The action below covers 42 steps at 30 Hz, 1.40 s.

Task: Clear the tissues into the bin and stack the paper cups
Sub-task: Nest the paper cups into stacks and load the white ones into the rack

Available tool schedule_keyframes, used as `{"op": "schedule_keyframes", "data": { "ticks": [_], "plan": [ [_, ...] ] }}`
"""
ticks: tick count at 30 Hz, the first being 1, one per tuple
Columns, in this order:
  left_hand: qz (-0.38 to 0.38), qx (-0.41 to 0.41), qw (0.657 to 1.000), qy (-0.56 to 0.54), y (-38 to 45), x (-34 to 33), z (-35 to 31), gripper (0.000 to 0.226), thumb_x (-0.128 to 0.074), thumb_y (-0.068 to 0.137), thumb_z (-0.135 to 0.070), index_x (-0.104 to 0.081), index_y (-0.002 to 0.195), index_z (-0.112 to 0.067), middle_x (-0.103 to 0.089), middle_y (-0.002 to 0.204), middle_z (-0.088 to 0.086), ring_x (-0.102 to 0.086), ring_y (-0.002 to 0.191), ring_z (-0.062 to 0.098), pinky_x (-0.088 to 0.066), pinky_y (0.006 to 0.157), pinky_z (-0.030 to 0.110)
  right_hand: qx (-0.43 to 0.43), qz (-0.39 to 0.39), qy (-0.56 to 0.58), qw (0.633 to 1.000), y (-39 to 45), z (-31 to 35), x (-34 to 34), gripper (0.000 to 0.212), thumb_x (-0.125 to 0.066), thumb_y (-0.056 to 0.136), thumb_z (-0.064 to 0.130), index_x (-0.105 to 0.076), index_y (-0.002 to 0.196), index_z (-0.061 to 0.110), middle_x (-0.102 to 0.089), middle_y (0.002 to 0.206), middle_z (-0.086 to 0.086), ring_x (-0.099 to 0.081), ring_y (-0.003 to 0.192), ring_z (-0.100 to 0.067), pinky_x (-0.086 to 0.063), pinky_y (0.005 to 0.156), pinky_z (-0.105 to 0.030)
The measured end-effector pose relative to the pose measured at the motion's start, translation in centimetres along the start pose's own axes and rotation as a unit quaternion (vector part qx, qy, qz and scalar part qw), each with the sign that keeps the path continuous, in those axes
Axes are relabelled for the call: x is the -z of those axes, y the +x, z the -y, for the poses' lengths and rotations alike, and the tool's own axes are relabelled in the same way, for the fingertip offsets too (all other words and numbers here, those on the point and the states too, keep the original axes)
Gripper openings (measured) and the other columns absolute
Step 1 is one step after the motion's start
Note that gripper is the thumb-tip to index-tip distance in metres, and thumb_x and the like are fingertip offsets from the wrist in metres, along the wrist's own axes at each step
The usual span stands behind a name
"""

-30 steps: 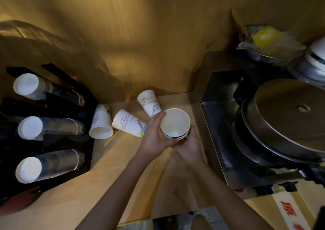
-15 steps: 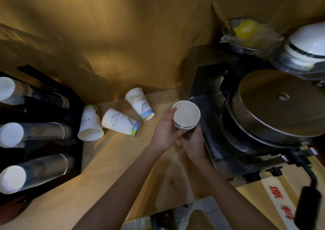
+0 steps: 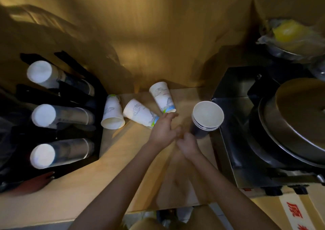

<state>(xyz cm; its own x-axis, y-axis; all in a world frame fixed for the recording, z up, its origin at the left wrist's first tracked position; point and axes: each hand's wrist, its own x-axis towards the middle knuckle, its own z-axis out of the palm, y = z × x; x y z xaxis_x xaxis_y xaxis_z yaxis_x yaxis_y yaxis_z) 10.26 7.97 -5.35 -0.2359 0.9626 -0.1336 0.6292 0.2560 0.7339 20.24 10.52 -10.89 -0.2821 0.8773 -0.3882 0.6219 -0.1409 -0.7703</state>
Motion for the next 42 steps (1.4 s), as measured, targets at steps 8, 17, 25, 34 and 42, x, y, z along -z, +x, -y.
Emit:
{"op": "schedule_keyframes", "data": {
  "ticks": [8, 17, 25, 34, 42],
  "plan": [
    [-0.076, 0.071, 0.972, 0.209, 1.5, 5.0, 5.0, 0.029, -0.045, 0.089, -0.027, -0.057, 0.11, -0.01, -0.059, 0.116, 0.014, -0.054, 0.11, 0.032, -0.046, 0.084, 0.041, 0.105, -0.009, -0.112, 0.988, 4.2, 6.7, -2.6, 0.024, -0.052, 0.088, 0.02, -0.057, 0.106, 0.005, -0.066, 0.111, -0.02, -0.058, 0.106, -0.037, -0.05, 0.086, -0.041],
    [-0.083, 0.145, 0.942, 0.292, 3.5, 4.0, 10.3, 0.071, -0.041, 0.089, -0.046, -0.009, 0.143, -0.01, -0.007, 0.156, 0.013, -0.007, 0.144, 0.027, -0.012, 0.116, 0.042, 0.148, -0.14, -0.299, 0.932, 10.7, 6.5, -3.3, 0.048, -0.056, 0.085, 0.029, -0.042, 0.125, 0.006, -0.049, 0.127, -0.018, -0.043, 0.115, -0.034, -0.038, 0.095, -0.045],
    [-0.119, 0.204, 0.949, 0.207, 4.6, 3.7, 11.8, 0.089, -0.049, 0.083, -0.053, -0.004, 0.143, -0.004, -0.017, 0.152, 0.016, -0.012, 0.142, 0.03, -0.015, 0.116, 0.041, 0.014, -0.114, -0.189, 0.975, 12.6, 4.6, -4.7, 0.073, -0.06, 0.082, 0.031, -0.024, 0.138, 0.001, -0.044, 0.135, -0.025, -0.041, 0.124, -0.039, -0.037, 0.1, -0.046],
    [-0.172, 0.152, 0.973, 0.013, 4.1, 5.1, 10.8, 0.053, -0.065, 0.08, -0.01, -0.042, 0.128, -0.006, -0.053, 0.123, 0.019, -0.053, 0.112, 0.032, -0.042, 0.089, 0.035, 0.024, -0.121, 0.057, 0.991, 10.3, 5.3, -4.3, 0.066, -0.068, 0.074, 0.035, -0.042, 0.126, 0.005, -0.058, 0.119, -0.019, -0.057, 0.106, -0.034, -0.05, 0.089, -0.041],
    [-0.178, 0.013, 0.977, 0.118, 0.3, 5.6, 8.1, 0.015, -0.056, 0.078, -0.008, -0.064, 0.09, -0.011, -0.065, 0.084, 0.012, -0.061, 0.078, 0.031, -0.048, 0.07, 0.035, 0.078, -0.061, 0.165, 0.981, 5.3, 7.0, -3.1, 0.077, -0.078, 0.069, 0.016, -0.036, 0.133, 0.013, -0.054, 0.124, -0.003, -0.052, 0.103, -0.012, -0.045, 0.082, -0.026]
  ]
}}
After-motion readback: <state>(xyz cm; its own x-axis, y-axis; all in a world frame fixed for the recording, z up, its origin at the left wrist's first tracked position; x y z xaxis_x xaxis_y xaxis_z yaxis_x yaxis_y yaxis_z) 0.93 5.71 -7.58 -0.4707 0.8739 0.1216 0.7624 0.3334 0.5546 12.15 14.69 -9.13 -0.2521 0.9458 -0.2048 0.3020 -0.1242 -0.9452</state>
